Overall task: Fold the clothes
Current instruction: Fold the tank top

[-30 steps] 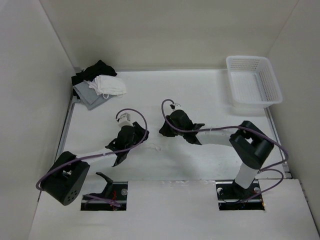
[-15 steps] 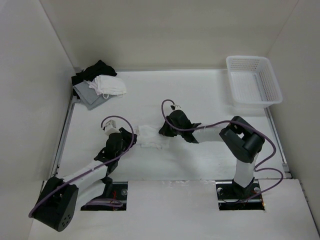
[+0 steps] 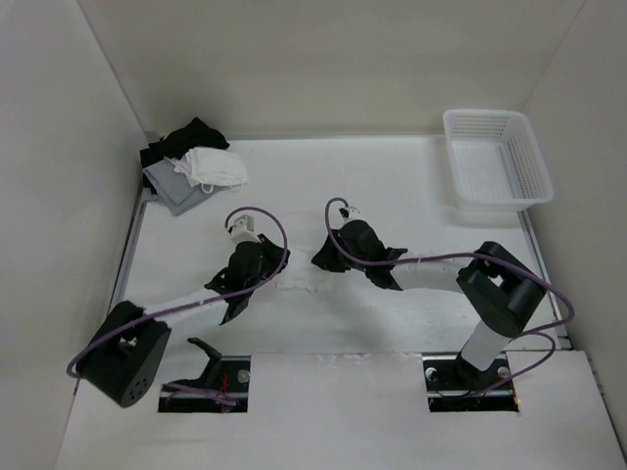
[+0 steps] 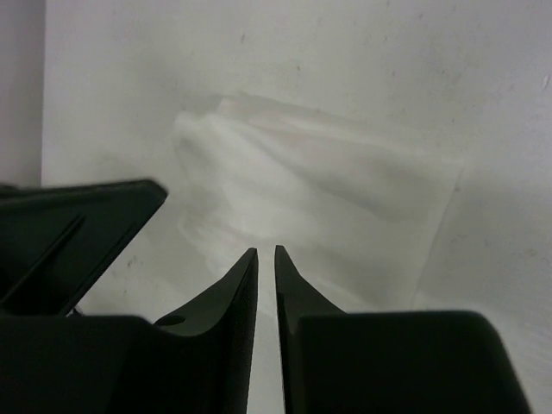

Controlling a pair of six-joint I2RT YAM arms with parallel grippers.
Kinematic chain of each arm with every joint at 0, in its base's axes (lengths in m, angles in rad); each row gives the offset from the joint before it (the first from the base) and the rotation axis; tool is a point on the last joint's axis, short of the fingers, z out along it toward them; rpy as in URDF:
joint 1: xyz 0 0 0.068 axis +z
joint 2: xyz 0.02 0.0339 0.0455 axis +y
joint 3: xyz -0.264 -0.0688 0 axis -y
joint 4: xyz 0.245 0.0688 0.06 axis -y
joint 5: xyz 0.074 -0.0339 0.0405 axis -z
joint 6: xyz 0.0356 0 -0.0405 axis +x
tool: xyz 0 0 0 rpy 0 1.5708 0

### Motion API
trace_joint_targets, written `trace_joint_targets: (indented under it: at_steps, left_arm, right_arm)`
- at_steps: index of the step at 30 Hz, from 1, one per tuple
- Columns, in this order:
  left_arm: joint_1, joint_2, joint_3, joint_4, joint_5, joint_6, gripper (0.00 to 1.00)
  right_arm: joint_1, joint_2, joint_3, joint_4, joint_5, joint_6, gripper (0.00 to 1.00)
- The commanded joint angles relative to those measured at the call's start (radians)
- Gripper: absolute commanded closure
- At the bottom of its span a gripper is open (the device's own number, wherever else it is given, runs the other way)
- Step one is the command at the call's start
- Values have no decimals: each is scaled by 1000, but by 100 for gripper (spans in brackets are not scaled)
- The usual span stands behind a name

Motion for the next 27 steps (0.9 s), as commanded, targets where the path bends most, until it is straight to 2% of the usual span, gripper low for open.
trace_joint_targets:
  at_steps: [1, 6, 12, 14, 18, 22, 27]
  left_arm:
    - [42, 133, 29, 165, 55, 5, 88]
    - [120, 303, 39, 294, 99, -15, 88]
    - [177, 391, 36, 320, 105, -41, 85]
    - [190, 389, 27, 333, 127, -55, 82]
    - [159, 256, -20, 365, 136, -53, 70]
    - [118, 28, -62, 288, 122, -29, 55]
    - [99, -285, -71, -27, 33, 36, 32]
  right_arm:
    - [21, 11, -53, 25, 4, 20, 84]
    - [24, 37, -106, 54, 3, 36, 90]
    - [28, 39, -163, 83, 6, 49, 90]
    - [30, 33, -171, 88, 7, 54, 84]
    - [31, -22, -177, 85, 7, 57, 70]
    - [33, -139, -183, 54, 4, 46, 58]
    - [36, -372, -220, -28, 55, -9, 40]
